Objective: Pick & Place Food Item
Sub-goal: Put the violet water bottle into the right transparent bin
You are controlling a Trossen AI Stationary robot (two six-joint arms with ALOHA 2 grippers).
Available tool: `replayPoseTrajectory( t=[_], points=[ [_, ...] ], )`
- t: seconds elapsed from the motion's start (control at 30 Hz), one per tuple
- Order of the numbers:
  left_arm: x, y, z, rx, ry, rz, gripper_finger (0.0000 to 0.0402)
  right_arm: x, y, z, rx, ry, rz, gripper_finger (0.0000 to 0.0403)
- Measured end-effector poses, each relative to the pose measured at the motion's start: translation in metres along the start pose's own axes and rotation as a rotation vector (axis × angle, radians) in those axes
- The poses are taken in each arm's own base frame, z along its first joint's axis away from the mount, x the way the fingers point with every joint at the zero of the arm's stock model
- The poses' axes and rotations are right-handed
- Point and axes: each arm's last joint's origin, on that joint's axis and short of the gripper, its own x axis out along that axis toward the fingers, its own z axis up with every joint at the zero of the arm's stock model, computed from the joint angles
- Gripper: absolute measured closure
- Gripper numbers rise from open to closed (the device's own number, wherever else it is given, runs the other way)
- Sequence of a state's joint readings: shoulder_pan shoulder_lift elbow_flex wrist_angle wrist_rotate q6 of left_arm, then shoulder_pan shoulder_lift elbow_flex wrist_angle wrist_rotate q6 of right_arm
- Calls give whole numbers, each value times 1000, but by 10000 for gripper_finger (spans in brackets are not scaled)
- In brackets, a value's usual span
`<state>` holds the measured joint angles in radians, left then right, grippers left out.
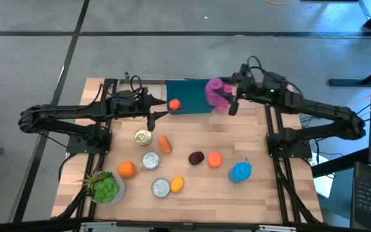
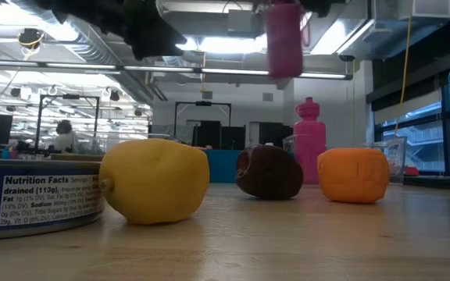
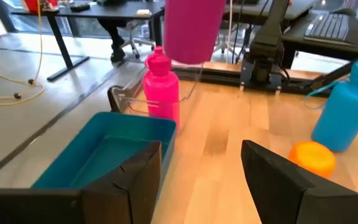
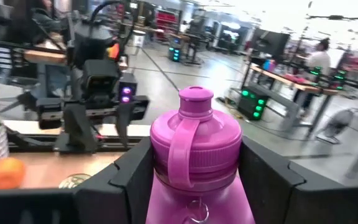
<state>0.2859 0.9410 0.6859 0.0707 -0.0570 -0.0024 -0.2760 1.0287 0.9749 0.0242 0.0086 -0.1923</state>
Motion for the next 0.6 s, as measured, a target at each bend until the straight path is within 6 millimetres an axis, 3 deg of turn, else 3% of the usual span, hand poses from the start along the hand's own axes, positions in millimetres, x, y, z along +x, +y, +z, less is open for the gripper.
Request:
replayPoseTrajectory(
  t=[0.33,0.6],
  points=[
    [-9,1,-20,-44,-10,1,192,-54,-8,11,-13,55,-163,204],
    [-11,-2,-23,-60,-5,-16,192,-76,-10,7,-14,132,-258,204]
  ],
)
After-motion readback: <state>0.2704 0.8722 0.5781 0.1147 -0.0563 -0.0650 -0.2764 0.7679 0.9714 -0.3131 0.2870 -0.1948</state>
